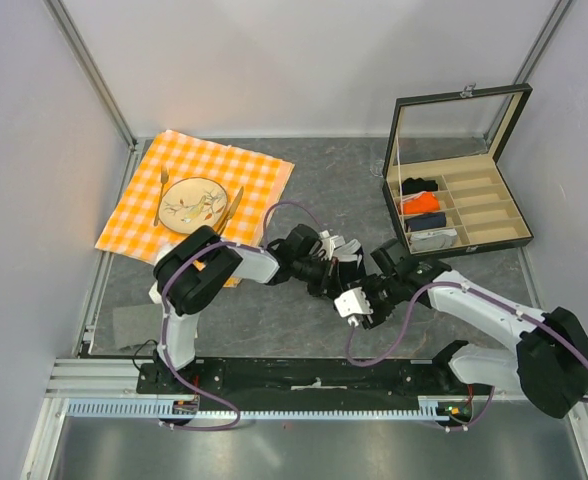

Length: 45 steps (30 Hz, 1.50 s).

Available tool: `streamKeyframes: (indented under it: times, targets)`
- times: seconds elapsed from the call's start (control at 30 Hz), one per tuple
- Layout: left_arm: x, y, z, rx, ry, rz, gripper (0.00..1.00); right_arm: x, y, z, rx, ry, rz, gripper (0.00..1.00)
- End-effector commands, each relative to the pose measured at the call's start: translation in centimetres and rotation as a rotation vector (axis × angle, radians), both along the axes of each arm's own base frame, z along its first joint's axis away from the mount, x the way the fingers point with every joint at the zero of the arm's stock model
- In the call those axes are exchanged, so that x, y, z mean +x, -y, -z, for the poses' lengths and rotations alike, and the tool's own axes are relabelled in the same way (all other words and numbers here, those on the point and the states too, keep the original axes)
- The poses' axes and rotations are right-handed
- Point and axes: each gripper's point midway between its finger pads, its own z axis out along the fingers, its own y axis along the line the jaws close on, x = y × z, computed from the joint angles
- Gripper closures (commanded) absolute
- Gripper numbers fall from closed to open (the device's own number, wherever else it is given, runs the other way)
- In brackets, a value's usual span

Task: Roll the underwear
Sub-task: Roll the underwear to the center of the board.

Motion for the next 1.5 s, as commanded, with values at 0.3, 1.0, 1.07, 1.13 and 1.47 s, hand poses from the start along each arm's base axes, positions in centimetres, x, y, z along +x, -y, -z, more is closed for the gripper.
streamKeyframes:
  times: [0.3,1.0,1.07,1.13,1.47]
  targets:
    - [1.8,-0.4,-0.9,0.014,-0.06,-0.15,0.78,2.7,2.0,5.6,-0.193,0.071,0.078,0.5]
    - [-6.5,-7.9,-7.3,-0.337,1.134,-0.012,0.37,-4.2,-0.5,1.2,-0.186,-0.735,0.039,0.85]
    - [-7.5,-6.6,-7.4,-0.308,1.251,0.061,0.37,-3.7,-0.7,1.3,-0.18,-0.774,0.065,0.85]
    - [-7.6,-5.2,-7.5,-0.257,1.321,0.109,0.36,-3.3,-0.5,1.9,-0.196,-0.806,0.087,0.85]
    - [-7.2,-0.7,-5.1,-0.139,1.43,0.3,0.34,-2.4,-1.0,2.7,-0.206,-0.844,0.127,0.82]
